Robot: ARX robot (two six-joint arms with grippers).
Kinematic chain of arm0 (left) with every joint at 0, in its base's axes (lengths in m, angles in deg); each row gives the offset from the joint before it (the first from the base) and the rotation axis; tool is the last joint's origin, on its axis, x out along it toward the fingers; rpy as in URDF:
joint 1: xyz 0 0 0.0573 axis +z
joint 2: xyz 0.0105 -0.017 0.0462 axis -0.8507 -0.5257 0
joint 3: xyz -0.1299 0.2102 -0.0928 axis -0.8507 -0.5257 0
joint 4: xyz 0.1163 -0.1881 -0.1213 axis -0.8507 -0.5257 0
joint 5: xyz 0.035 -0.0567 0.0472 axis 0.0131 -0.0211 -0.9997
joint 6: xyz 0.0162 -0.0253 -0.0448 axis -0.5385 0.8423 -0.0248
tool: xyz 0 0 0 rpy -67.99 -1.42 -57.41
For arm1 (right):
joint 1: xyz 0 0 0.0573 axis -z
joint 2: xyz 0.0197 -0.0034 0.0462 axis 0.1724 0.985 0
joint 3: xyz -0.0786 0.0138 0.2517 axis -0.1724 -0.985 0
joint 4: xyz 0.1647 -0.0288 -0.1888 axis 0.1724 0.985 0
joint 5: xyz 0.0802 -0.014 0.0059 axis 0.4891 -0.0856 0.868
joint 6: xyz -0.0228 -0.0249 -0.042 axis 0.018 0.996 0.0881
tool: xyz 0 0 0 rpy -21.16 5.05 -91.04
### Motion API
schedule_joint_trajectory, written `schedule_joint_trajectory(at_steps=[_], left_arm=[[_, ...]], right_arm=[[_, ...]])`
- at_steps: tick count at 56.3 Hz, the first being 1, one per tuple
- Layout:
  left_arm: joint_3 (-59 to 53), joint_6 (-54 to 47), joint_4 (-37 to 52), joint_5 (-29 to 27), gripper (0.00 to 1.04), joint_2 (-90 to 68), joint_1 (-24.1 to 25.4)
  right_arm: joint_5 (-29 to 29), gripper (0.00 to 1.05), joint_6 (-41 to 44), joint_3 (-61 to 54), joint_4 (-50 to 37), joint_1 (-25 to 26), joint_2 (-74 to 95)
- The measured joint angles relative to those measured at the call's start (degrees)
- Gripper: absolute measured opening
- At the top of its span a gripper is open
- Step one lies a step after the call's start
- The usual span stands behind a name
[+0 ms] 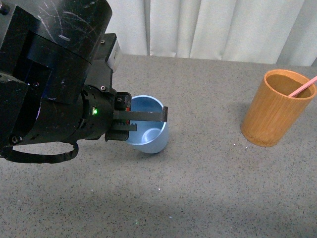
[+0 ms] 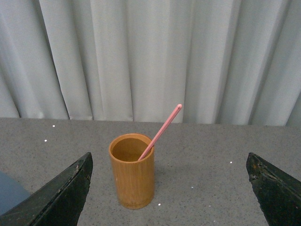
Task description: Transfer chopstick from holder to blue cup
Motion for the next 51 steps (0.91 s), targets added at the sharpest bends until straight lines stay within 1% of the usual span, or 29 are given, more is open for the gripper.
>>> schedule_joint_trajectory(at_steps=[4,6,16,18,21,25,29,35,38,42,48,51], left_arm=[[0.02,-0.11,-0.24,0.04,0.04,-0.11,-0.13],[0.02,-0.17,-0.28,0.17,0.08,-0.15,-0.24],[0.13,-0.44,-0.33,0.26,0.35,-0.15,-0.33],[0.15,-0.42,-0.33,0.31,0.39,-0.13,-0.33],[0.24,-0.39,-0.48,0.42,0.47,0.00,-0.33],[0.42,-0.31,-0.66,0.44,0.56,0.37,-0.33],[1.03,-0.07,-1.09,0.44,0.72,1.33,-0.42],[1.73,0.22,-1.53,0.39,0.89,2.40,-0.52],[2.05,0.55,-1.62,0.04,1.00,2.82,-0.50],[2.05,1.31,-1.81,0.00,0.97,3.10,-0.31],[1.99,2.91,-1.36,0.09,0.98,3.39,0.33],[1.14,4.92,0.55,-0.15,0.98,4.11,1.27]], right_arm=[[0.00,0.95,0.00,0.00,0.00,0.00,0.00],[0.00,0.95,0.00,0.00,0.00,0.00,0.00],[0.00,0.95,0.00,0.00,0.00,0.00,0.00],[0.00,0.95,0.00,0.00,0.00,0.00,0.02],[0.00,0.95,0.00,0.00,0.00,0.00,0.02],[0.00,0.95,0.00,0.00,0.00,0.00,0.00],[0.00,0.95,0.00,0.00,0.00,0.00,0.02],[0.00,0.95,0.00,0.00,0.00,0.00,0.02],[0.00,0.95,0.00,0.00,0.00,0.00,0.00],[0.00,0.95,0.00,0.00,0.00,0.00,0.02],[0.00,0.95,0.00,0.00,0.00,0.00,0.02],[0.00,0.95,0.00,0.00,0.02,0.00,0.00]])
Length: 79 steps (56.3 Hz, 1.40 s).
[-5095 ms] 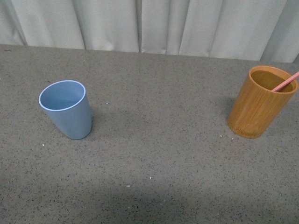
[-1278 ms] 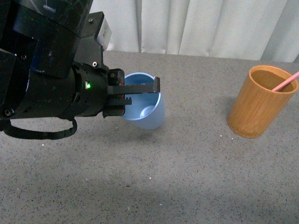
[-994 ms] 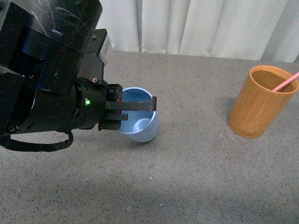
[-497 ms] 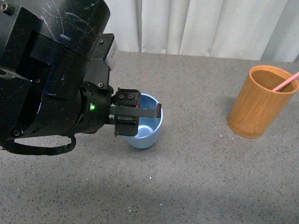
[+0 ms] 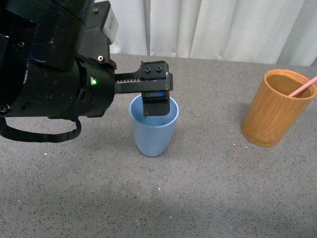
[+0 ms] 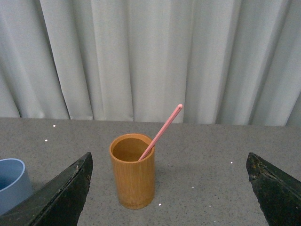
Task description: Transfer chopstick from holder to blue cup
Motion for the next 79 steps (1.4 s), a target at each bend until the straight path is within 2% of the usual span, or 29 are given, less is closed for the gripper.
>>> schedule_joint_trajectory(at_steps=[3,6,8,13,16,20,21,23,26,30,35,39,43,62,67,71,75,79], left_arm=[[-1.46,-0.59,3.85,-2.86,0.96,0.02,0.24],[-6.27,-5.70,19.19,-9.88,0.87,-0.96,1.29],[-9.94,-9.03,28.33,-11.23,0.82,-1.09,2.34],[-18.47,-15.26,45.42,-9.05,0.69,0.59,6.49],[-25.14,-18.43,54.27,-4.31,0.57,6.67,12.04],[-31.65,-20.15,54.45,2.69,0.42,15.87,19.15],[-34.21,-20.55,53.22,5.90,0.37,19.21,22.14],[-38.42,-21.00,49.77,8.15,0.28,25.11,25.66],[-42.75,-21.18,41.77,8.33,0.16,34.80,27.41],[-43.50,-21.40,25.29,9.31,0.03,51.25,27.50],[-43.47,-21.73,5.42,9.62,0.04,72.11,27.50],[-43.45,-22.05,-13.86,9.64,0.04,94.36,27.52],[-43.45,-22.08,-17.11,9.62,0.04,99.67,27.52],[-43.45,-22.03,-17.42,9.62,0.04,100.54,27.52],[-43.45,-22.08,-17.42,9.53,0.23,100.54,27.52],[-43.45,-22.08,-17.44,9.55,0.37,100.59,27.52],[-43.45,-22.08,-17.46,9.57,0.55,100.59,27.52],[-43.45,-22.08,-17.46,9.60,0.66,100.59,27.52]], right_arm=[[0.00,0.95,0.00,0.00,-0.02,0.00,0.00],[0.00,0.95,0.00,0.00,-0.02,0.00,0.02],[0.04,0.95,0.00,0.00,-0.02,0.00,0.02],[-0.07,0.95,0.00,0.00,0.00,0.00,0.02],[-0.04,0.95,0.00,0.00,0.00,0.00,0.02],[-0.02,0.95,0.00,0.00,0.00,0.00,0.02],[-0.02,0.95,0.00,0.00,0.00,0.00,0.02],[0.04,0.95,0.00,0.00,0.00,0.00,0.02],[0.02,0.95,0.00,0.00,0.00,0.00,0.02],[0.04,0.95,0.00,0.00,0.00,0.00,0.04],[-0.02,0.95,0.00,0.00,0.00,0.00,0.02],[-0.11,0.95,0.00,0.00,0.00,0.00,0.02],[-0.04,0.95,0.00,0.00,0.00,0.00,0.02],[-0.02,0.95,0.00,0.00,0.00,0.00,0.02],[2.84,0.95,-4.92,1.22,1.29,-0.52,4.13],[2.25,0.95,-9.60,2.84,-7.19,-1.09,15.26],[-0.72,0.95,-11.02,8.04,-20.46,-0.20,33.29],[-1.29,0.95,-11.43,11.98,-26.45,0.22,44.37]])
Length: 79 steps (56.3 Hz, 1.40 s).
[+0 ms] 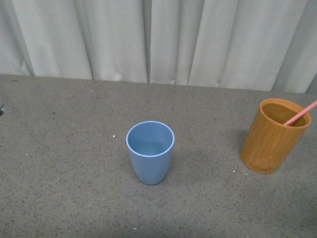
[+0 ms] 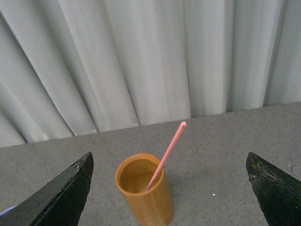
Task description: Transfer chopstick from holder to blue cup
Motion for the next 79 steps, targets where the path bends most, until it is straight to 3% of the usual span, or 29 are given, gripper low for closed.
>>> schedule_joint_trajectory(at_steps=[12,23,59,69,79], left_arm=[[0.00,-0.07,0.00,-0.04,1.00,0.00,0.00],[0.00,-0.15,0.00,-0.02,0.98,0.00,0.00],[0.00,-0.17,0.00,-0.02,0.98,0.00,0.00],[0.00,-0.15,0.00,-0.02,0.98,0.00,0.00],[0.00,-0.17,0.00,-0.02,0.98,0.00,0.00]], right_arm=[[-4.50,0.95,-3.30,10.71,-1.84,-0.59,29.99],[-8.04,0.95,-5.40,17.16,-2.95,-1.55,41.81],[-14.34,0.95,-5.79,29.44,-4.57,-3.80,57.29],[-16.20,0.62,-6.97,30.67,-4.24,-5.95,60.30],[-15.93,0.37,-7.08,30.67,-5.88,-6.34,61.66]])
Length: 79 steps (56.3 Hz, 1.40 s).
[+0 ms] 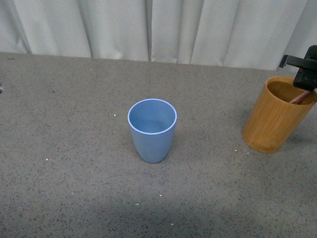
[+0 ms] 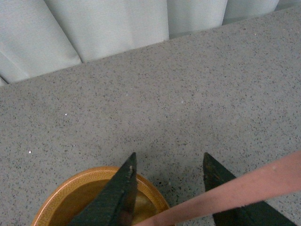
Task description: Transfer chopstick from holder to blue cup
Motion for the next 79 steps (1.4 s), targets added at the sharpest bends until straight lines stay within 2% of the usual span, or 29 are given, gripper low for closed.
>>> schedule_joint_trajectory(at_steps=[10,43,63,68,79], left_arm=[[0.00,0.00,0.00,0.00,0.98,0.00,0.00],[0.00,0.00,0.00,0.00,0.98,0.00,0.00],[0.00,0.00,0.00,0.00,0.98,0.00,0.00],[0.00,0.00,0.00,0.00,0.98,0.00,0.00],[0.00,0.00,0.00,0.00,0.98,0.00,0.00]], right_arm=[[2.40,0.02,-0.85,-0.04,-3.37,1.25,0.26],[7.56,0.02,-2.84,-0.31,-3.96,2.03,-7.26],[11.87,0.02,-8.20,-0.24,1.70,3.02,-20.87],[12.31,0.02,-10.03,-0.07,2.82,1.97,-24.68],[12.50,0.02,-14.36,-0.04,2.71,-4.04,-28.24]])
